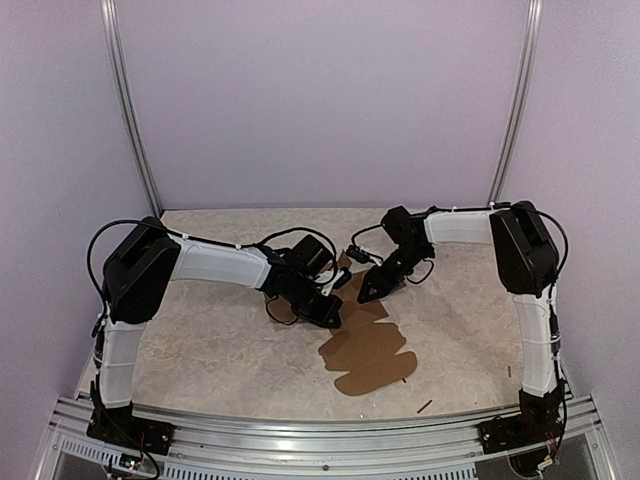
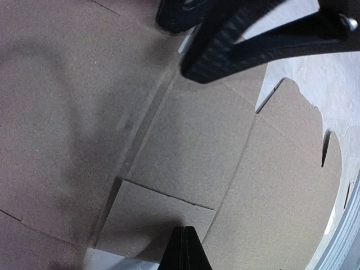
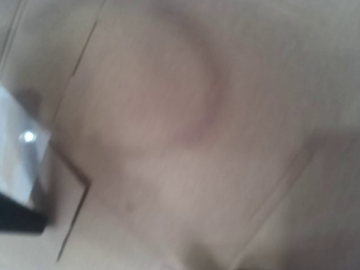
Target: Fold the paper box
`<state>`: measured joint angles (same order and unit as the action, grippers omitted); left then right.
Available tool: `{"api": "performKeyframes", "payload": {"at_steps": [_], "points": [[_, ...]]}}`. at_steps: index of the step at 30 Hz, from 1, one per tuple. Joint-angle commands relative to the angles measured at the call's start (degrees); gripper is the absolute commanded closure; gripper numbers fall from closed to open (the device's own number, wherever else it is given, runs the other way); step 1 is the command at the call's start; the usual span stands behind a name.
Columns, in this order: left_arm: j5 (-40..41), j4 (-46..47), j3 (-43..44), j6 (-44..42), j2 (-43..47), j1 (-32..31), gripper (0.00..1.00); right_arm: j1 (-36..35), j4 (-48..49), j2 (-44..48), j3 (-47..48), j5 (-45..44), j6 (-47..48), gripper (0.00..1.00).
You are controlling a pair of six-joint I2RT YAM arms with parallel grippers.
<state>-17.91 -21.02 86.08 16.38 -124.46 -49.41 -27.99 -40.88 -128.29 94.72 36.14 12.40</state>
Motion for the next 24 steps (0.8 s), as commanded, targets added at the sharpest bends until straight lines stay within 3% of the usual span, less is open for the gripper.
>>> {"api": "performKeyframes", "payload": {"at_steps": [1,9,24], "points": [[0.82,-3.07,-1.04,-0.3,-3.43,0.73,1.0,0.73,-5.09,5.69,-2.92,-2.25,0.08,0.62],[0.53,-3.01,-1.62,-0.12,-3.46,0.85,1.0,1.71,-4.46,8.79,-10.72,-4.78,-2.16,0.52],[0.17,-2.9,-2.06,0.21,-3.06,0.73,1.0,1.69,-3.93,6.93,-8.54,-11.84,-4.91,0.48]]}}
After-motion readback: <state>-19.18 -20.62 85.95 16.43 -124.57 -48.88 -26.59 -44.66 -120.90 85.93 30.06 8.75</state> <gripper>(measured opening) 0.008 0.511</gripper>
